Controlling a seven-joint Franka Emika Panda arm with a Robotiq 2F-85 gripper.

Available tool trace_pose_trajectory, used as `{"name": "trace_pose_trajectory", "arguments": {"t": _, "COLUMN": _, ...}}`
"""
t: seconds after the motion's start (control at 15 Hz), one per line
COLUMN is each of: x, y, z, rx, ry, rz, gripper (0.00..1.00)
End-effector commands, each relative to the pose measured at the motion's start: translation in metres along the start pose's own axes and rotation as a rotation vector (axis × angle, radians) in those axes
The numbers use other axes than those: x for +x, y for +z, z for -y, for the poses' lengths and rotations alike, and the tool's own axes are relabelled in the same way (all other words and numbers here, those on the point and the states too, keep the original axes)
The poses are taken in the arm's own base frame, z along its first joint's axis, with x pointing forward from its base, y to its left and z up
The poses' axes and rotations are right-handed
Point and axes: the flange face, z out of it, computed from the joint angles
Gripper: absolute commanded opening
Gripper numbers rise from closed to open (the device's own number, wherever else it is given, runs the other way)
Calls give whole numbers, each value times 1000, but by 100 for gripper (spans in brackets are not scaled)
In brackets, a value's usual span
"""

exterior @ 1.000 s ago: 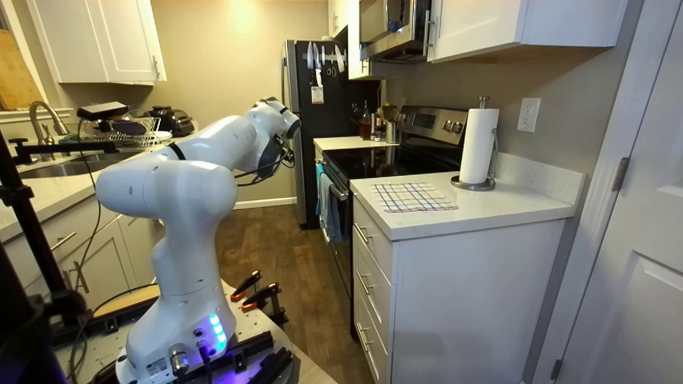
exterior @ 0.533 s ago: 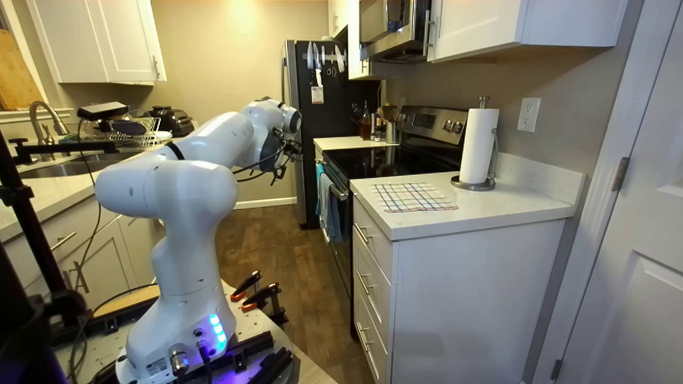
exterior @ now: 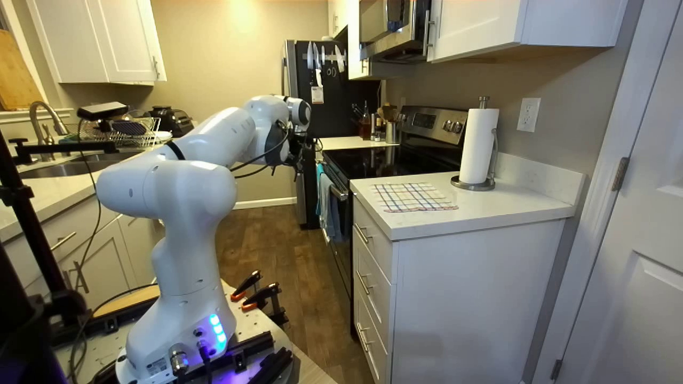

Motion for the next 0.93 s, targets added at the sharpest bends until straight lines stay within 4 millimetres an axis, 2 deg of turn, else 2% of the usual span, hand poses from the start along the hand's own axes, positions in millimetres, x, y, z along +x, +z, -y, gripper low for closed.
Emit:
{"name": "trace_pose_trajectory", "arguments": {"t": 0.0, "x": -13, "y": 3, "z": -18, "rx": -101, "ry": 96, "rz": 93, "gripper": 100}}
{"name": "trace_pose_trajectory", "arguments": {"t": 0.2, "x": -12, "y": 11, "z": -24, "rx": -219, "ry": 164, "rz": 167, "gripper": 100}}
{"name": "trace_pose_trajectory", "arguments": {"t": 0.53, "x": 3, "y": 30, "z": -16, "rx": -384, "ry": 212, "rz": 251, "gripper": 100}}
{"name": "trace_pose_trajectory", "arguments": {"t": 0.67, "x": 6, "y": 45, "z": -17, "rx": -376, "ry": 230, "rz": 305, "gripper": 100}}
{"name": "trace_pose_trajectory", "arguments": {"t": 0.73, "x": 9, "y": 36, "z": -13, "rx": -369, "ry": 219, "rz": 236, "gripper": 100}}
{"name": "trace_pose_trajectory", "arguments": {"t": 0.87, "x": 12, "y": 47, "z": -14, "rx": -371, "ry": 224, "rz": 270, "gripper": 100}}
